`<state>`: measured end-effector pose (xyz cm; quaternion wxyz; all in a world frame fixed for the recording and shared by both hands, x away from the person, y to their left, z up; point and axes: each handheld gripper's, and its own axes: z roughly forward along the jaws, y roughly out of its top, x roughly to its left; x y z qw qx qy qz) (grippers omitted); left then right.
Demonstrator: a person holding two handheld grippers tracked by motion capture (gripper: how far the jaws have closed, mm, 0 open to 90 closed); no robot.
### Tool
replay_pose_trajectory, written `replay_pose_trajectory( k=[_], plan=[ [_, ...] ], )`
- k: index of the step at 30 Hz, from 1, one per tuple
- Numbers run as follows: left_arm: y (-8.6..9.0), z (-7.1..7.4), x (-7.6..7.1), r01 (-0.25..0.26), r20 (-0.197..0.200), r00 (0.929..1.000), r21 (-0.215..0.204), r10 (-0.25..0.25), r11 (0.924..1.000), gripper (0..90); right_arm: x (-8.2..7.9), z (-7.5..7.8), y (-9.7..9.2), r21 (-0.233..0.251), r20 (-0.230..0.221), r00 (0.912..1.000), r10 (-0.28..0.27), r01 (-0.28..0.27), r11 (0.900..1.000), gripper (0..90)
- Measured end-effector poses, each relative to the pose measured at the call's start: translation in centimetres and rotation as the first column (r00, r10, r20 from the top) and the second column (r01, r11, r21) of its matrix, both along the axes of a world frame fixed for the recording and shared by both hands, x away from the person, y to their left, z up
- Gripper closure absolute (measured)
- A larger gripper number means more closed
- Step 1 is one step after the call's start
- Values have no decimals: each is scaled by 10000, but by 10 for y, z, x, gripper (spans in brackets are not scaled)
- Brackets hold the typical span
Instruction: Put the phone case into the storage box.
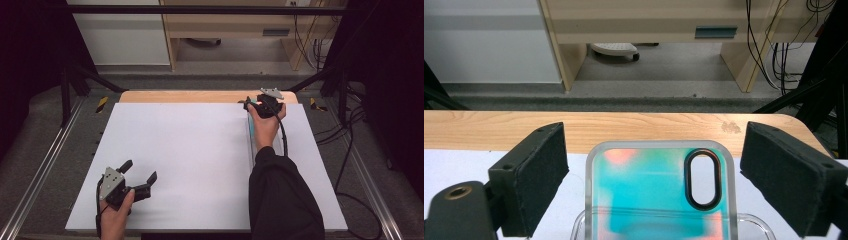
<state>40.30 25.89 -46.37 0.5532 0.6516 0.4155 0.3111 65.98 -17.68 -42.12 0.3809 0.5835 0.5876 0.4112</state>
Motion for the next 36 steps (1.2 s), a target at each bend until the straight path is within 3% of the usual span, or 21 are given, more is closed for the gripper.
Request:
replay_pose_trajectory(
  k=[36],
  plan=[
    [0,0,0,-126,28,9999,28,126,9999,13,-10,16,-2,127,-197,9993,327,-325,9994,41]
  ],
)
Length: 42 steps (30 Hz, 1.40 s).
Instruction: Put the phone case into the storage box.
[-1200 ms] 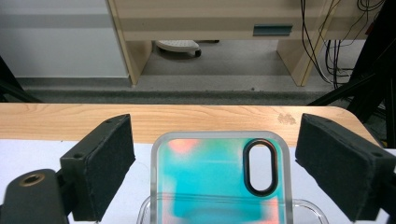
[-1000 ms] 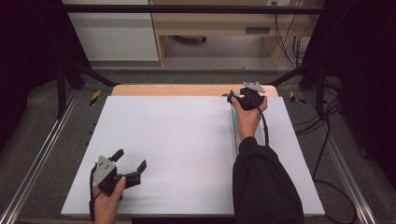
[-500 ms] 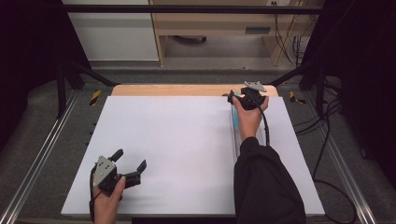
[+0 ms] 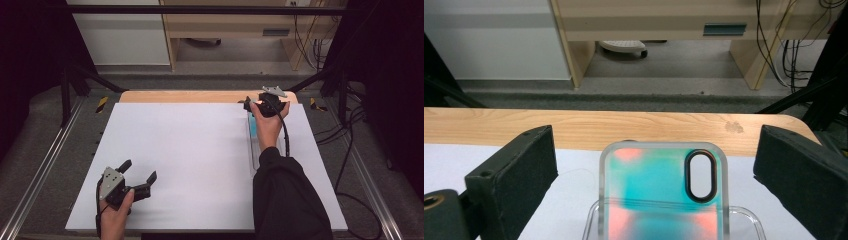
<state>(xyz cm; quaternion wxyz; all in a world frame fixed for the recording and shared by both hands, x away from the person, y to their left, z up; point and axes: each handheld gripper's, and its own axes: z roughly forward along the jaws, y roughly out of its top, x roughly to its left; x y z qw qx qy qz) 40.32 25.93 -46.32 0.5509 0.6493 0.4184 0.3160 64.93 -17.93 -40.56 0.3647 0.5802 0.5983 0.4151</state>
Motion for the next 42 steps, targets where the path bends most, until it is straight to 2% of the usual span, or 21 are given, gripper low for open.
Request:
replay_pose_trajectory(
  k=[10,20,32,42],
  plan=[
    [0,0,0,0,-24,10000,10,1,10000,12,-5,6,1,83,-172,9994,311,-309,9995,38],
    [-1,-1,1,45,-59,10000,-11,-45,10000,13,-9,11,-3,146,-519,9980,373,-366,9992,41],
    [-1,-1,1,72,-41,10000,71,-72,9999,13,-21,24,-8,32,-426,9973,603,-603,9982,49],
    [0,-1,2,36,-48,10000,31,-36,10000,13,-35,40,-11,286,-92,9969,785,-782,9965,45]
  ],
)
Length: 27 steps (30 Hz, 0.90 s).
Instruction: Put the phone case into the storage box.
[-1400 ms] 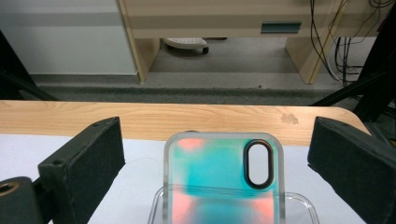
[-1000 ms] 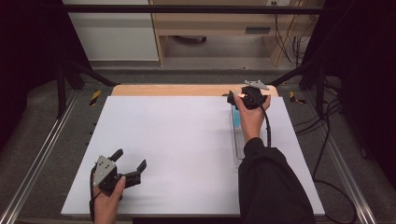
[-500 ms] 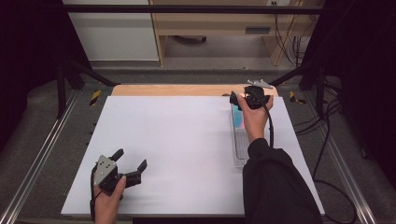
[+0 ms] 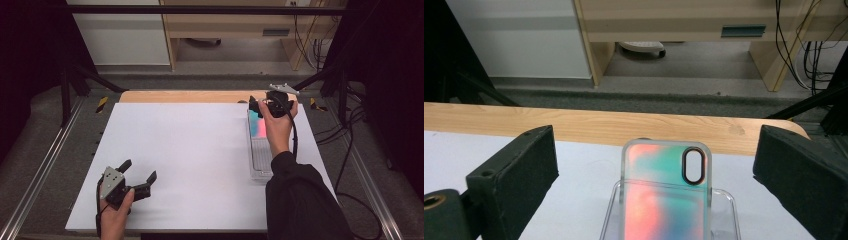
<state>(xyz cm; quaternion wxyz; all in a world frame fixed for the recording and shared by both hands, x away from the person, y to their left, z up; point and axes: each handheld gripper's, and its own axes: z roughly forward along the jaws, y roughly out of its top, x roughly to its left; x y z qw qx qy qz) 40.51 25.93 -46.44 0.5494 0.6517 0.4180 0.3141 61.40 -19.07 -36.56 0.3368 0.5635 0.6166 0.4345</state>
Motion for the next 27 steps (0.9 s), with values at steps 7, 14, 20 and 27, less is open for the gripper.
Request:
replay_pose_trajectory(
  k=[7,14,20,27],
  plan=[
    [-1,0,-1,8,6,10000,58,-8,10000,13,-5,3,1,106,1,9998,215,-215,9997,42],
    [-1,0,-1,-39,3,10000,99,39,9999,13,-11,7,-1,193,132,9993,336,-339,9992,43],
    [-1,0,0,21,8,10000,74,-21,10000,13,-18,12,-3,318,257,9988,410,-418,9986,42],
    [-1,0,0,4,-3,10000,97,-4,10000,13,-26,20,-6,388,486,9973,556,-575,9976,41]
  ],
)
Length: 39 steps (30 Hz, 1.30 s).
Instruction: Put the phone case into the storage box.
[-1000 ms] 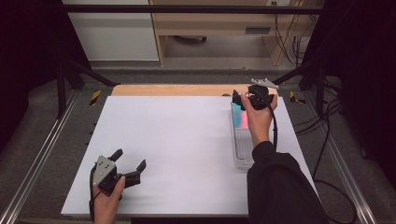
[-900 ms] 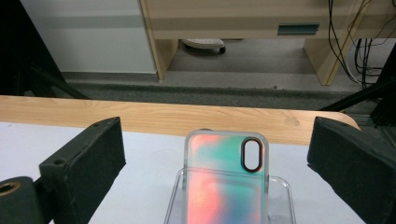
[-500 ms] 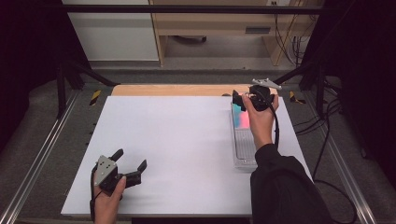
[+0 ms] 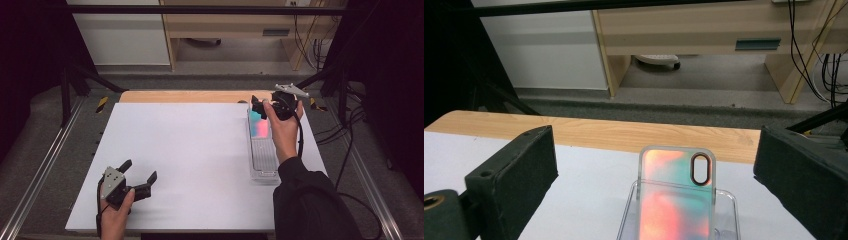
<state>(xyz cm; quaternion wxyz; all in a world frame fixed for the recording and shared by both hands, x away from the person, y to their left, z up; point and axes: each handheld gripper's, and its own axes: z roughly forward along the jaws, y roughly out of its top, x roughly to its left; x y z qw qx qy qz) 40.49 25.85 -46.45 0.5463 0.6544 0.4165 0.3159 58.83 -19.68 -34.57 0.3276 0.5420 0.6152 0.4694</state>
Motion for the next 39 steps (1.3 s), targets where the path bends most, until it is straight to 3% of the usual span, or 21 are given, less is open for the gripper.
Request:
replay_pose_trajectory(
  k=[39],
  plan=[
    [0,0,1,-30,-1,10000,142,30,9999,13,-28,13,-17,201,457,9983,358,-368,9991,31]
  ],
)
